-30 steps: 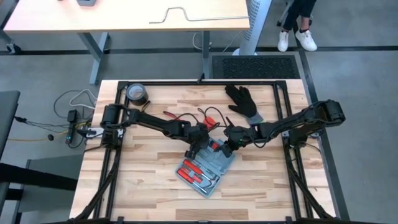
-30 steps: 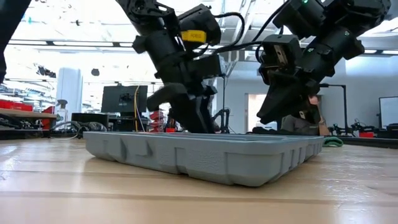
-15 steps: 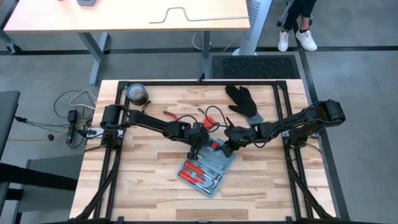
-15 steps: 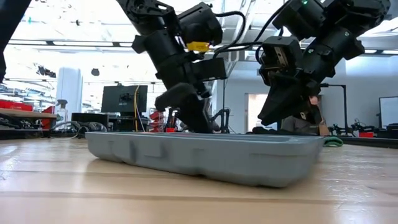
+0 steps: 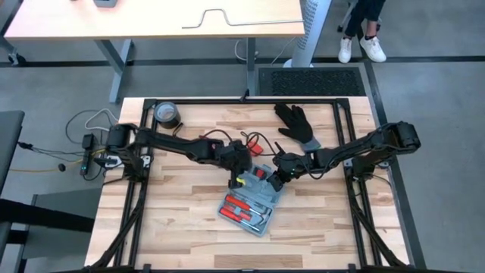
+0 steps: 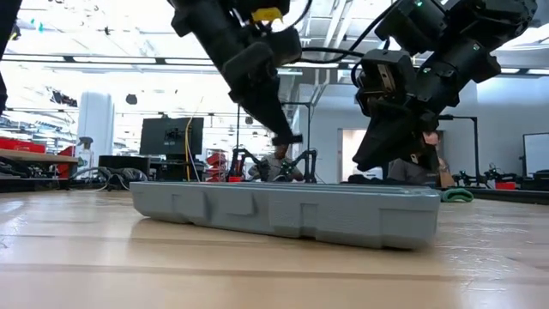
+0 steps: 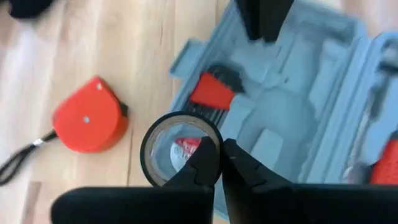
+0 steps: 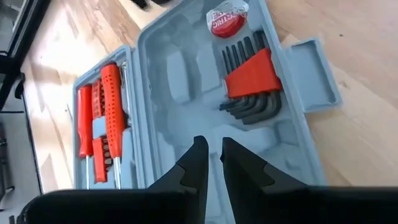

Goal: Prefit tool cases
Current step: Remove the black electrical tape from the gray prefit tool case

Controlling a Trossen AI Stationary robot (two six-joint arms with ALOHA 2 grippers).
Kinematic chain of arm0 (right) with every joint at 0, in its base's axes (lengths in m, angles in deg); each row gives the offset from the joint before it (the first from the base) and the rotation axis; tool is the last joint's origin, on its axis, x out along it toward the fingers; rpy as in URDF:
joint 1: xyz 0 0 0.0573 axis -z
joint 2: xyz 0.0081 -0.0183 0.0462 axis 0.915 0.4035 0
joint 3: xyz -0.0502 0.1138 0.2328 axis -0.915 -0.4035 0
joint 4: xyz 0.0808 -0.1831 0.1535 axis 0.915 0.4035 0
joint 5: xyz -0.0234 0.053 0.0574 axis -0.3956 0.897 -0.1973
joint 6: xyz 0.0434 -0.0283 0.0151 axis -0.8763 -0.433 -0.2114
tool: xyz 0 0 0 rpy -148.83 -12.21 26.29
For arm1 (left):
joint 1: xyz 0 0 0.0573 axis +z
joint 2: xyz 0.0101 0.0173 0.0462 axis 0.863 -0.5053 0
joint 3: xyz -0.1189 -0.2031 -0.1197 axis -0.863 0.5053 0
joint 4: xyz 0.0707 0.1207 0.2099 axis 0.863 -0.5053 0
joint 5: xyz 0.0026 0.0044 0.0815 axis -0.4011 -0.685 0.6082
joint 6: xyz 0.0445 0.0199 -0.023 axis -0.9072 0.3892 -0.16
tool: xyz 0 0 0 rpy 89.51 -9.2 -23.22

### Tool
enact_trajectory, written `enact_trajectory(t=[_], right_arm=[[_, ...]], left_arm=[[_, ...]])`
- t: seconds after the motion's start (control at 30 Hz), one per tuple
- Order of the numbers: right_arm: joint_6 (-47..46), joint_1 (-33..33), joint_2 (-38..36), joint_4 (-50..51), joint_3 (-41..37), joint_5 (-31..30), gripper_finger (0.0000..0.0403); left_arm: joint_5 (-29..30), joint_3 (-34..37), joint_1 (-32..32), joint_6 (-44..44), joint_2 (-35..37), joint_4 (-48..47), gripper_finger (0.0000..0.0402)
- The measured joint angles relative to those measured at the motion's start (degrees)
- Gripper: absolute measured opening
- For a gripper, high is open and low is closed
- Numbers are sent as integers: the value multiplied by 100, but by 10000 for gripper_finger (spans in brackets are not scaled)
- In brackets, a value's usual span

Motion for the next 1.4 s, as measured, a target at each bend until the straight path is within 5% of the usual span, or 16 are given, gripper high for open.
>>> enact_trajectory(t=[0.33,0.8,1.1,1.4], right_arm=[[7,-15,0,-89,0,2,58],[-120,-129,0,-84,0,11,58],[59,742,0,5,0,-89,42],[850,2120,121,385,4,822,7]], left_arm=[[120,-4,797,-455,90,-831,5],[-973,-4,3054,-756,94,-818,3],[-1214,-4,2879,-577,94,-798,1],[-1764,-4,1890,67,94,-788,0]])
